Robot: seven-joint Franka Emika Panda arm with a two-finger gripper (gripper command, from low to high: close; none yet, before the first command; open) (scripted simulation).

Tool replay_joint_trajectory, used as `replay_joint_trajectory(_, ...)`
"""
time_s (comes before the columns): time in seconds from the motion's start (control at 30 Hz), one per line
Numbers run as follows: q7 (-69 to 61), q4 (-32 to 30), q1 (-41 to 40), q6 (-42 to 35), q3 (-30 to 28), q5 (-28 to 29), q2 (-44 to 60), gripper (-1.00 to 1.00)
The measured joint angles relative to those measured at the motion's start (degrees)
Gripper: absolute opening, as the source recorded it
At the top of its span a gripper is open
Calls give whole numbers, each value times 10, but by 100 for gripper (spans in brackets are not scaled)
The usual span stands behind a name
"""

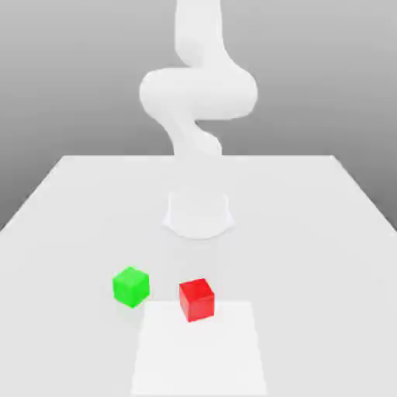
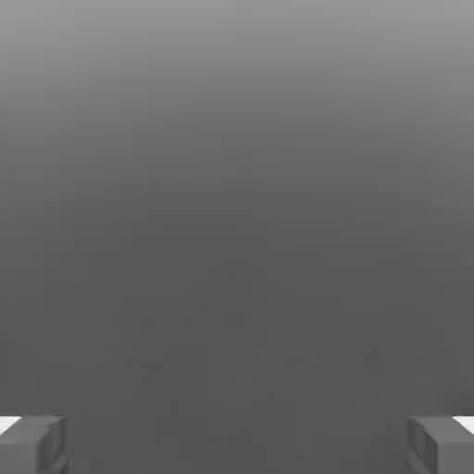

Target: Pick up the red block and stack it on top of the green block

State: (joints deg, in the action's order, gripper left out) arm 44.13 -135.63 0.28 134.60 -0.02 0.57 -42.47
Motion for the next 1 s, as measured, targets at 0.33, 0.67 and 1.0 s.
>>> replay_joint_trajectory(0.33,-86,-185,19,135,-24,24,164,0)
replay_joint_trajectory(0.67,-204,-324,40,346,-48,-9,432,0)
replay_joint_trajectory(1.0,-225,-315,9,425,-10,-35,525,-100)
